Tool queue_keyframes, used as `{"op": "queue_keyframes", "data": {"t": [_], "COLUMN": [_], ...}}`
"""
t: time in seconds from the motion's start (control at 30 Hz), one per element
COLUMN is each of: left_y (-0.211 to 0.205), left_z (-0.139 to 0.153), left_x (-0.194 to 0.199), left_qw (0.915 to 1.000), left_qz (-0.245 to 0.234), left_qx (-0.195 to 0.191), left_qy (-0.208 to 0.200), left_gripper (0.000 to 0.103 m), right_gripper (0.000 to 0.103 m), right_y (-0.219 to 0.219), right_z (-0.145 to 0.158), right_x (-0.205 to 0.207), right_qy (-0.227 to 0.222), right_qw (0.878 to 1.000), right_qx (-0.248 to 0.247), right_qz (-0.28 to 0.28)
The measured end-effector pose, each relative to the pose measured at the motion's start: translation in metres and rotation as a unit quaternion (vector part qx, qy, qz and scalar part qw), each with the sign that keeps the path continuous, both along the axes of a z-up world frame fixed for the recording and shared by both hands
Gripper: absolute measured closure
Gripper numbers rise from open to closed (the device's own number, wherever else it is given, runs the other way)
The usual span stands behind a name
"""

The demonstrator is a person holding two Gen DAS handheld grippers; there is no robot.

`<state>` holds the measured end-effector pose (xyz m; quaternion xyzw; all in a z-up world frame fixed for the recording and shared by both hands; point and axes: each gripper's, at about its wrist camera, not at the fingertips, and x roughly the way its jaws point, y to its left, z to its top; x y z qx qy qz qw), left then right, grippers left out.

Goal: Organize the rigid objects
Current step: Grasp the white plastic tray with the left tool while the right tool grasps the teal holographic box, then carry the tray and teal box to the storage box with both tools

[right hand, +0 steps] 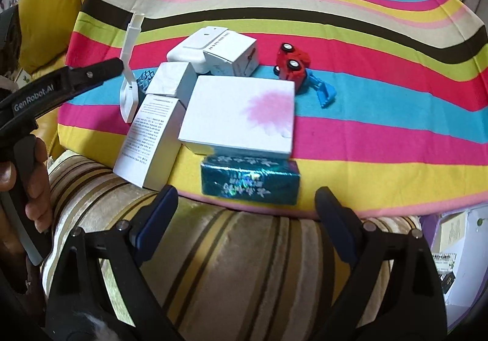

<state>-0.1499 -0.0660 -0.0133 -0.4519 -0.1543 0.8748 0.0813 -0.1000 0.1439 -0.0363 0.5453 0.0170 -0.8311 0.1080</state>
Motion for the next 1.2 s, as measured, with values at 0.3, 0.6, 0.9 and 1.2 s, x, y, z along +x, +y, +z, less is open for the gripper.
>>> {"op": "queue_keyframes", "data": {"t": [0.3,0.6,0.9,1.2], "left_y": [0.009,0.009,0.008,0.004], "left_z": [-0.008,-0.022,-0.021,-0.018], "left_x": [-0.009,-0.021,-0.020,-0.016], "left_qw": [0.9996,0.9987,0.9991,0.9995], "left_qz": [-0.015,-0.020,-0.021,-0.008], "left_qx": [-0.024,-0.026,-0.016,-0.018], "left_qy": [-0.008,-0.038,-0.033,-0.023], "left_gripper": [0.059,0.065,0.085,0.090], "right_gripper": [0.012,0.019,0.027,0.027], "right_y": [-0.006,-0.010,-0.008,-0.007], "right_z": [-0.009,-0.018,-0.019,-0.010], "right_x": [-0.015,-0.027,-0.030,-0.026], "right_qy": [-0.008,-0.020,-0.021,0.000], "right_qw": [1.000,1.000,1.000,1.000], "right_qx": [0.009,0.015,0.008,0.018], "right_qz": [-0.001,-0.003,0.000,0.000]}}
